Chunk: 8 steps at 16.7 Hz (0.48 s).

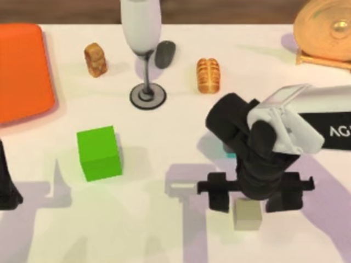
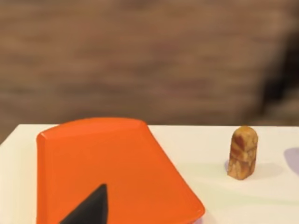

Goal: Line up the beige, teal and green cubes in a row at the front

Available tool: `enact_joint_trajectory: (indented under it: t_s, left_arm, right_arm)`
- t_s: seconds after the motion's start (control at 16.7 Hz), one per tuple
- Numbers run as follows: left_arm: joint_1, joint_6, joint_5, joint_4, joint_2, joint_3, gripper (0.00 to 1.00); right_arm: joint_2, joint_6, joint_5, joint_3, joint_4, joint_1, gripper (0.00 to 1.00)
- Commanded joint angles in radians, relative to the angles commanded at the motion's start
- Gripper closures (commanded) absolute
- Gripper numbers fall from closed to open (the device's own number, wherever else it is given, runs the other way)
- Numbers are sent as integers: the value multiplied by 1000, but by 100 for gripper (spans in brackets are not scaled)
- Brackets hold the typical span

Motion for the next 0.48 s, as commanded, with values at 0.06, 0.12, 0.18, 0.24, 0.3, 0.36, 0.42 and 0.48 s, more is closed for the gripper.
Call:
enact_joint_trajectory:
  t_s: [0.06,0.12,0.18,0.24,0.3,0.36,0.42,0.48]
  left_arm:
    - [0,0,0,0,0,0,0]
    - [0,0,0,0,0,0,0]
    - [0,0,0,0,0,0,0]
    - [0,0,0,0,0,0,0]
    - [0,0,0,0,0,0,0]
    - [0,0,0,0,0,0,0]
    - [0,0,0,0,0,0,0]
    - [0,0,0,0,0,0,0]
  right_arm:
    - [0,0,0,0,0,0,0]
    - [0,0,0,0,0,0,0]
    - [0,0,0,0,0,0,0]
    - [0,0,0,0,0,0,0]
    - [0,0,0,0,0,0,0]
    - [0,0,0,0,0,0,0]
    - [0,0,0,0,0,0,0]
    - [0,0,0,0,0,0,0]
